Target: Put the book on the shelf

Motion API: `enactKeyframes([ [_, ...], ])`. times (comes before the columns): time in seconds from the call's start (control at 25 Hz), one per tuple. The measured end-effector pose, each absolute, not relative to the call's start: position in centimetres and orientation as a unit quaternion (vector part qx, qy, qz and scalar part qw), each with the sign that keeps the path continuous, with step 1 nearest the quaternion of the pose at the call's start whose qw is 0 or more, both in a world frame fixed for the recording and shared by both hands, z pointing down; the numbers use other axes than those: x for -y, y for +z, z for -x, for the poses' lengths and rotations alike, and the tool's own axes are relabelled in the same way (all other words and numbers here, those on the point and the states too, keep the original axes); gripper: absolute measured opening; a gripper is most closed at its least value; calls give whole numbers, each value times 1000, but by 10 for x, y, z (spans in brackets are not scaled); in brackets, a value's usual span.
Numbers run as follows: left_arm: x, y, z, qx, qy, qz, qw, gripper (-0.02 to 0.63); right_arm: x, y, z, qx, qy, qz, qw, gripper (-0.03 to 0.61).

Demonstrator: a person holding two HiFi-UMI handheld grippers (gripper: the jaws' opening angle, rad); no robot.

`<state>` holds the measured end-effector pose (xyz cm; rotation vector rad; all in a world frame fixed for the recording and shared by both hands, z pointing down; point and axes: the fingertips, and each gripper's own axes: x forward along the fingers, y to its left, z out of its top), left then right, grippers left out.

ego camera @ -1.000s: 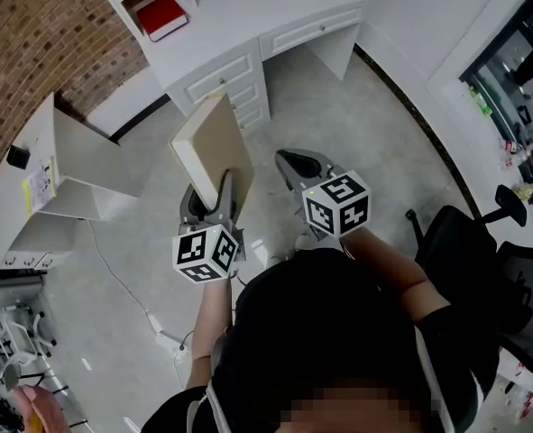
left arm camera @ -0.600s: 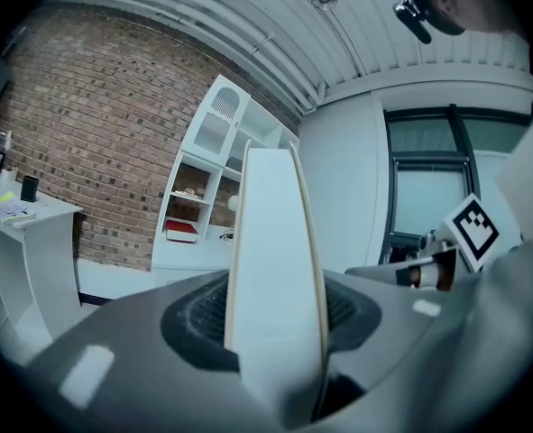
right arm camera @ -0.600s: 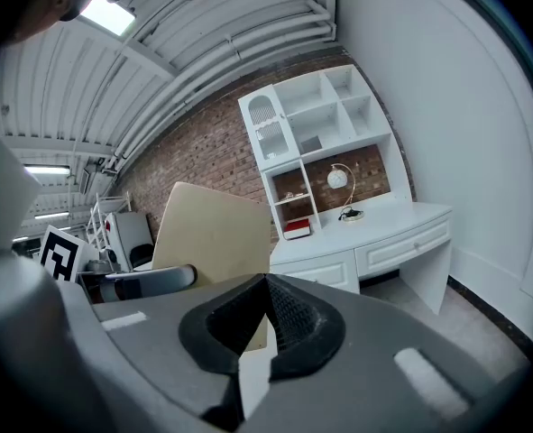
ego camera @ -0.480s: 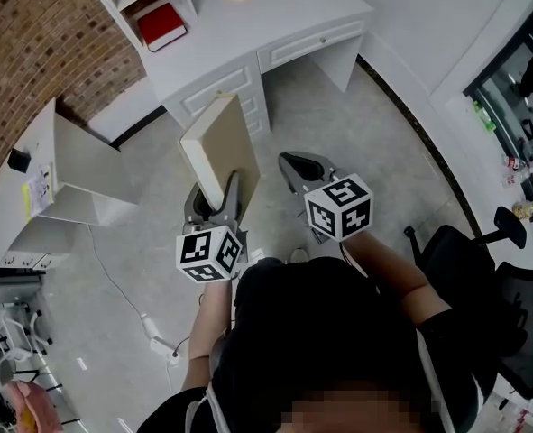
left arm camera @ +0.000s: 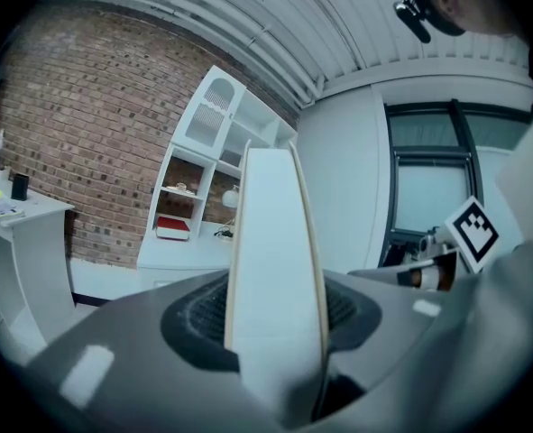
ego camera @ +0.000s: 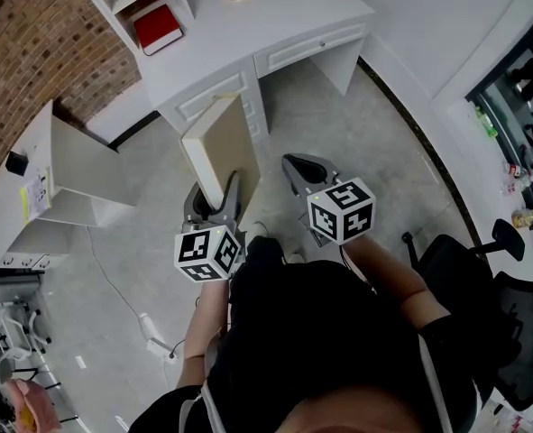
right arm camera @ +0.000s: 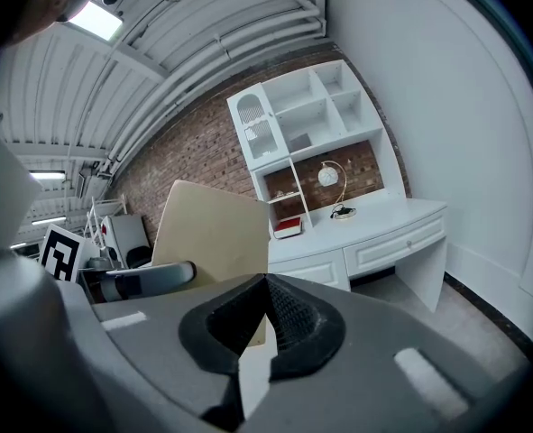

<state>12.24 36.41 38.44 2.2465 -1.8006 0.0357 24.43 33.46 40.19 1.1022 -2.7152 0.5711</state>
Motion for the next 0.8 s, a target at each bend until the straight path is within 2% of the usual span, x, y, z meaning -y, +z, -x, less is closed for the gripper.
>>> enactKeyframes([
  [0.4, -316, 383, -128, 600, 12, -790, 124, 210, -295, 402, -250, 897, 192, -391, 73, -3],
  [0.8, -266, 383, -103, 602, 5, -787, 133, 210, -248, 400, -221, 898, 191, -387, 83, -3],
])
